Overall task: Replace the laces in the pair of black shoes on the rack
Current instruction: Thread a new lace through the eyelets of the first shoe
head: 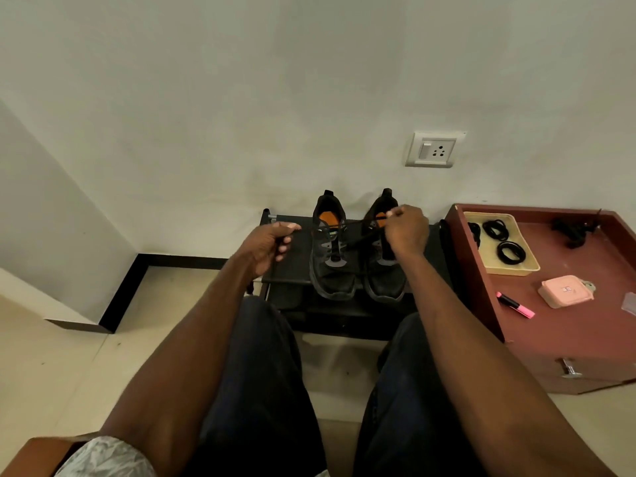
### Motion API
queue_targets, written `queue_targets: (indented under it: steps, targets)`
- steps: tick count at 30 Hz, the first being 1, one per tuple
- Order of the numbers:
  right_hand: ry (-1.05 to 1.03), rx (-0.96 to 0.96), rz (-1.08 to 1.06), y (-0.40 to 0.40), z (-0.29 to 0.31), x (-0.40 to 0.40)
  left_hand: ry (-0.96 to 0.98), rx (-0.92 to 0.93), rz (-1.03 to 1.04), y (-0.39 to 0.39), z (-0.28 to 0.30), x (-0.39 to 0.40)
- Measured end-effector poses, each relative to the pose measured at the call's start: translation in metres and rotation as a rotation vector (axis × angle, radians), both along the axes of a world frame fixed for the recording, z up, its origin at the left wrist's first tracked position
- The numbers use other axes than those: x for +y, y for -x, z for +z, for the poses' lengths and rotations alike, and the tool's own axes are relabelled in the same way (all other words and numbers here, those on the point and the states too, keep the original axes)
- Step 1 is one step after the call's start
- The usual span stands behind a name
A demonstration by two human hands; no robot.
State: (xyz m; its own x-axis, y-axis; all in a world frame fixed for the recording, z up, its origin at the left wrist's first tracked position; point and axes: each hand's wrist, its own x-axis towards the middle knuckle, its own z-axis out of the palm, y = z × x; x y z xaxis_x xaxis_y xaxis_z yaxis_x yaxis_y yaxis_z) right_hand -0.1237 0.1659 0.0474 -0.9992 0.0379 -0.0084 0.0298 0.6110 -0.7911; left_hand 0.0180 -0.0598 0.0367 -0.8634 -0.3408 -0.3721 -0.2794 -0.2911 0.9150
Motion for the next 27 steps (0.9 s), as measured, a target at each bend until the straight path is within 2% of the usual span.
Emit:
queue_targets:
  steps: [2, 4, 6, 7, 10, 12, 14, 18, 21, 23, 24, 27]
  targets:
    - [-0.037, -0.047, -0.101, 0.002, -0.006, 0.011, 0.133, -0.043, 0.079, 0.003, 0.0, -0.007]
    - [-0.191, -0.074, -0.086, -0.006, -0.009, 0.01, 0.23, -0.081, 0.067, 0.009, 0.002, -0.003]
    - [-0.272, 0.011, 0.083, -0.016, -0.012, -0.005, 0.285, -0.105, -0.046, 0.015, 0.004, 0.008]
    - [-0.218, 0.034, 0.227, -0.022, -0.012, -0.015, 0.301, -0.109, -0.107, 0.019, 0.005, 0.015]
    - [0.035, -0.203, 0.612, -0.035, -0.013, -0.042, 0.296, -0.087, -0.225, 0.028, 0.001, 0.032]
    - [0.031, -0.244, 0.724, -0.038, -0.012, -0.045, 0.29, -0.078, -0.255, 0.031, -0.003, 0.035]
    - [0.024, -0.206, 0.676, -0.034, -0.015, -0.039, 0.301, -0.098, -0.239, 0.032, -0.008, 0.03]
    - [-0.089, -0.086, 0.321, -0.012, -0.028, -0.02, 0.327, -0.141, -0.127, 0.03, -0.024, 0.011]
    - [-0.39, -0.004, 0.209, -0.011, -0.033, -0.013, 0.313, -0.115, -0.094, 0.032, -0.032, 0.009]
    - [-0.452, 0.109, 0.296, -0.013, -0.036, -0.018, 0.317, -0.081, -0.07, 0.036, -0.035, 0.013]
    - [-0.376, 0.125, 0.404, -0.015, -0.037, -0.023, 0.311, -0.064, -0.074, 0.038, -0.036, 0.015]
    - [-0.07, -0.081, 0.705, -0.021, -0.04, -0.041, 0.269, -0.016, -0.129, 0.046, -0.037, 0.024]
